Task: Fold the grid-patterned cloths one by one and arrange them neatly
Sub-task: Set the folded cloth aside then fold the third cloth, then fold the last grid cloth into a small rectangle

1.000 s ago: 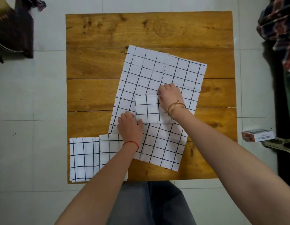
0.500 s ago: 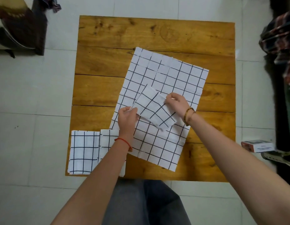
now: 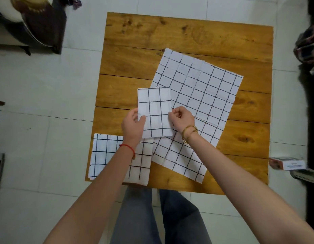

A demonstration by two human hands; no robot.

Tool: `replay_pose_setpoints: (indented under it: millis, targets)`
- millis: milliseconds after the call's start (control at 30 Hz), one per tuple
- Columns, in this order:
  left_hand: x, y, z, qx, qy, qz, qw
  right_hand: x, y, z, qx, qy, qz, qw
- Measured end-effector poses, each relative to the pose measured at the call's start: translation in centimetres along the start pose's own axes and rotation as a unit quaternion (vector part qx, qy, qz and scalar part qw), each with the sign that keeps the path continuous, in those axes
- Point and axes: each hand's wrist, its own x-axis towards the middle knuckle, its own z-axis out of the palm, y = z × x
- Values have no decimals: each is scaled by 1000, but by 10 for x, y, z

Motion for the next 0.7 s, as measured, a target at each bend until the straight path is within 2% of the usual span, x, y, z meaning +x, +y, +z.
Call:
replay_pose_setpoints:
  millis: [167,333,533,700]
  targets:
    - [38,3,-58,30,38,38,998,12,-34,58,-45,-36,-23,998]
    - [68,-5,-111,84,65,38,994,18,-58,117,-110,-80,-19,991]
    - [91,-26,-148,124,46,2,991,20,-64,164,-213,-120,-22,969]
    - [95,-42,-155,120,25,-23,992,17,-59,176,-291,-132,-28,947]
